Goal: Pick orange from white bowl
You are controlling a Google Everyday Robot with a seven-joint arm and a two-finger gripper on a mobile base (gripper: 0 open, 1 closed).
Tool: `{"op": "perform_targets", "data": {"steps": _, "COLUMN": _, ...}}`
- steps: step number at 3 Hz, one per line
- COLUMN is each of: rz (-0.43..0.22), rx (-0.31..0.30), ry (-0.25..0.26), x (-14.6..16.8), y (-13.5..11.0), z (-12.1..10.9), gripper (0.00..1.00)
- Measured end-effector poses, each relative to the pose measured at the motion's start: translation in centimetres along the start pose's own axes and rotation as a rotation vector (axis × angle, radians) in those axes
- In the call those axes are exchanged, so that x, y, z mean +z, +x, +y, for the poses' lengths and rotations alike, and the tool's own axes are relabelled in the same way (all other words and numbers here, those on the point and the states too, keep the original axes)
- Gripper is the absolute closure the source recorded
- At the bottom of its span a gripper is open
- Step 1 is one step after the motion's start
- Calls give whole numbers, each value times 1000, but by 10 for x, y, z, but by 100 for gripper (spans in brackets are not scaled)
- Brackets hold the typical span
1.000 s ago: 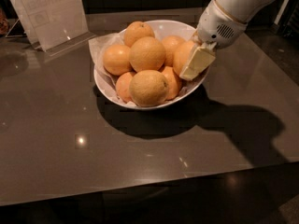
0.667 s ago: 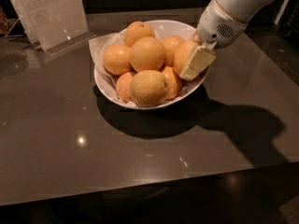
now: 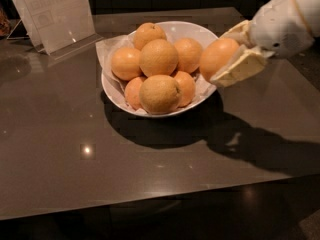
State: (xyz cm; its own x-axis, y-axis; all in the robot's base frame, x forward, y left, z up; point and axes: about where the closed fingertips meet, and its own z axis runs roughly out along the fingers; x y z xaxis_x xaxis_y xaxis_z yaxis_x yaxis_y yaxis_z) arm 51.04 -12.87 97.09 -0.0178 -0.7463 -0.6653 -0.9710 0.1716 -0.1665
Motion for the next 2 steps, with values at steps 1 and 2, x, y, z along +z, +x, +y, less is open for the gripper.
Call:
{"op": "perform_targets", "data": {"steps": 1, "rz": -147, "rx": 6, "ry": 62, "x": -41, "y": 10, "z": 20, "gripper": 100}}
{"op": "perform_targets", "data": {"steps": 2, "rz": -173, "rx": 19, "ry": 79, "x": -54, "y": 11, "z": 25, "gripper": 100}}
